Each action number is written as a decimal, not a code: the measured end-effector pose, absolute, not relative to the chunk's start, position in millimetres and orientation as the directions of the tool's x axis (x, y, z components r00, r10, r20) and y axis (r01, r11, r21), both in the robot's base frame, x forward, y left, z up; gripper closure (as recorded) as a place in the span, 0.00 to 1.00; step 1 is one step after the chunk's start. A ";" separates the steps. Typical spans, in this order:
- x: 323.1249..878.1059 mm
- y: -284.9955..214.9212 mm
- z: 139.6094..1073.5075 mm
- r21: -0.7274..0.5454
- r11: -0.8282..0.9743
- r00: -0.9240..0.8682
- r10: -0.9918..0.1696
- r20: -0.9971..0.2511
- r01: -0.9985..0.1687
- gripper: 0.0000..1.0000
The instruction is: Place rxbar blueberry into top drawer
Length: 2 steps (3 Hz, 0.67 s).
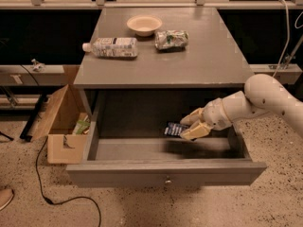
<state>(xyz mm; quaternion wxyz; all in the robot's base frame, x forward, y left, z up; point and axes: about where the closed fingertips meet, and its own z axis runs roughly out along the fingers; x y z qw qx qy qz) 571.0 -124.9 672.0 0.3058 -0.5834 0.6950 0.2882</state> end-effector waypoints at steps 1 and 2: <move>576.6 -125.2 662.8 0.048 0.165 -0.143 -0.633 -0.761 -0.985 0.11; 580.5 -128.4 659.7 0.052 0.171 -0.149 -0.629 -0.763 -0.984 0.00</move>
Offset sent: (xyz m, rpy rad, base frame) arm 0.0154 -0.0130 -0.0125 0.0057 0.0062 -0.0345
